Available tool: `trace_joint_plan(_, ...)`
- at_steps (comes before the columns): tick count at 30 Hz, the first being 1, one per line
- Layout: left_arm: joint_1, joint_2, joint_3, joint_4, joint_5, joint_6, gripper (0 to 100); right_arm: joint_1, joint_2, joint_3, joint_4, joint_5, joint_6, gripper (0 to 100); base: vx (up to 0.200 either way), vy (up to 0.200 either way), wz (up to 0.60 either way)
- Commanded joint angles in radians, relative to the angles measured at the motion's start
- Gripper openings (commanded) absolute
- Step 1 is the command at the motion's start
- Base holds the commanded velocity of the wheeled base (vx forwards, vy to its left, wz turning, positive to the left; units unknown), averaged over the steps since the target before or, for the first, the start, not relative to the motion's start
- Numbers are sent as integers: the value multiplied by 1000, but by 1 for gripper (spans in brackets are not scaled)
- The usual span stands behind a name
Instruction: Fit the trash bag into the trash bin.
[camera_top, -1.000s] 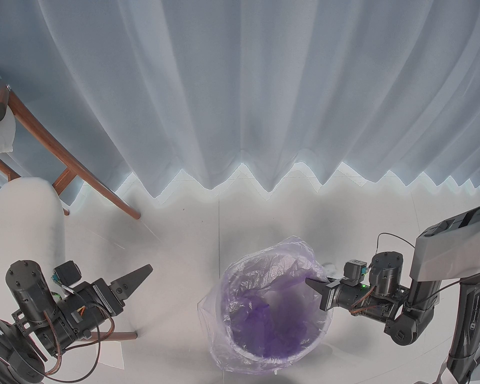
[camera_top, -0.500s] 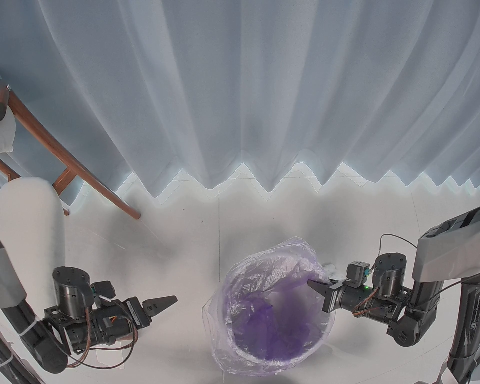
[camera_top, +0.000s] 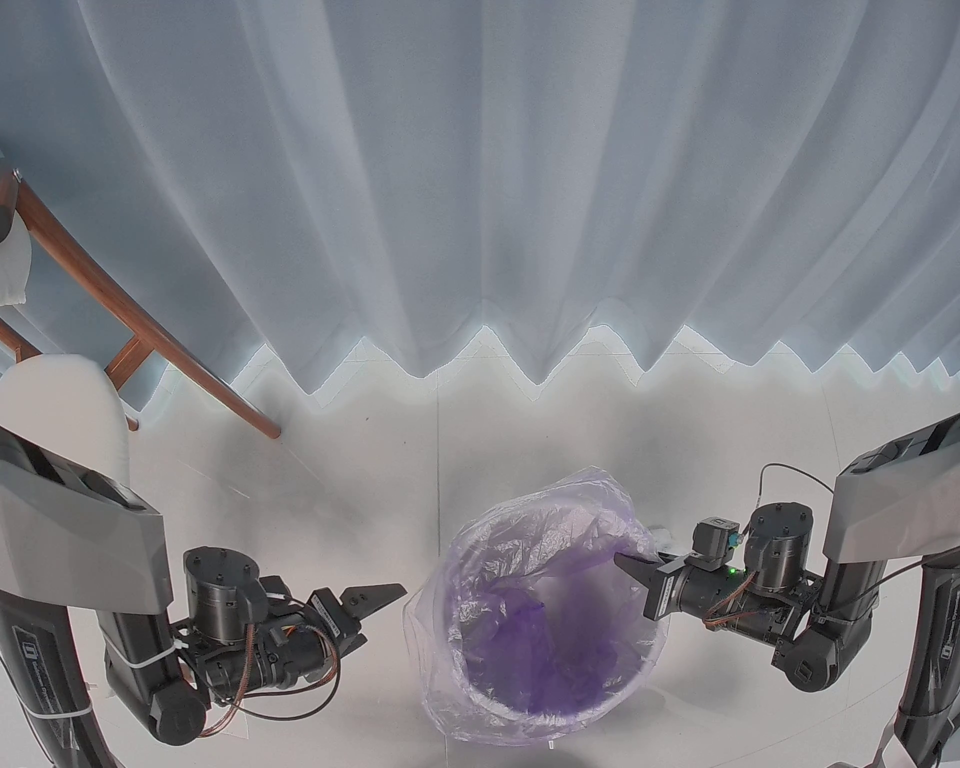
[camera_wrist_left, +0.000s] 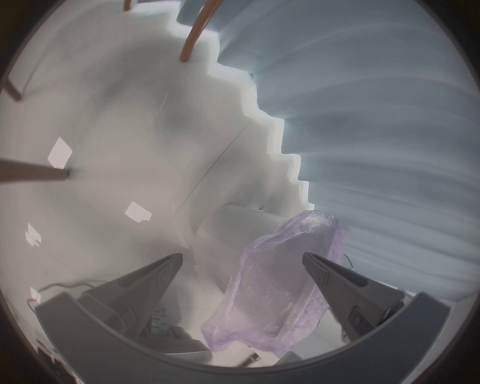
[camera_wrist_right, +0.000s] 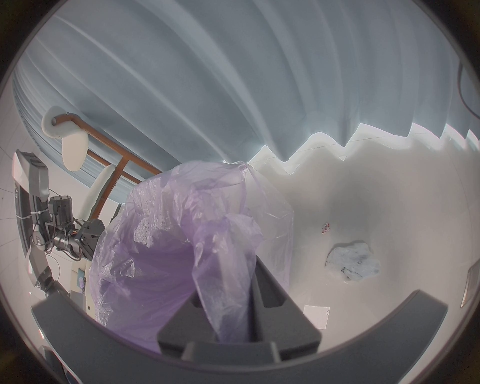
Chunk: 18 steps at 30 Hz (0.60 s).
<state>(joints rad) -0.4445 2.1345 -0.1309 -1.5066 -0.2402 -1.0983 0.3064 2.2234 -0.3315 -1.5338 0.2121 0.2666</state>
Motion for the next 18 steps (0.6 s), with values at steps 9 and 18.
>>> trace_joint_plan(9,-57,53,-124,2,12,-155,100,0,2,2,-6,-4,0,0,0,0,0)
trace_joint_plan(18,-131,143,-222,2,130,-176,100,0,5,-6,-6,-7,0,0,0,0,0)
